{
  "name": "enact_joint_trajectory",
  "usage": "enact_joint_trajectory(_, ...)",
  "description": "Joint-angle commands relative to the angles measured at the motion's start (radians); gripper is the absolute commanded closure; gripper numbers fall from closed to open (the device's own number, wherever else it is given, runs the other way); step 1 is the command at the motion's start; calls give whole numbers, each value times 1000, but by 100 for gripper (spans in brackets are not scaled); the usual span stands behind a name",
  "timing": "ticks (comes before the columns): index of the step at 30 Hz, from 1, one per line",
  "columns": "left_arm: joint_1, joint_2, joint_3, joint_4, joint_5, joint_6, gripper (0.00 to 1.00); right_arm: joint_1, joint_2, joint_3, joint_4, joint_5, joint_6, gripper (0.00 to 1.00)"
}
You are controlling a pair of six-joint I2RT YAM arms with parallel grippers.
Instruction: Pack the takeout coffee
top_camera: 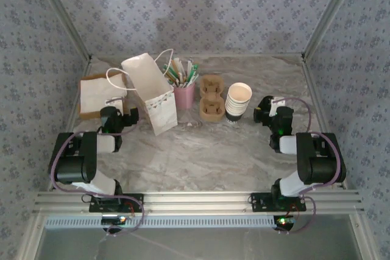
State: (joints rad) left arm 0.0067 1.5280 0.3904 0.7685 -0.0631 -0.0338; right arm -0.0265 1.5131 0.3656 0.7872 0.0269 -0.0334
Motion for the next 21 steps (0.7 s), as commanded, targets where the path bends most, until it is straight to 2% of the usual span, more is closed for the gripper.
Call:
enact_joint_trajectory(1,4,9,25,49,11,14,1,-1,12,26,26,24,11,0)
enact_joint_trajectory(21,3,11,25,48,11,14,0,5,11,23,30,31,9,0)
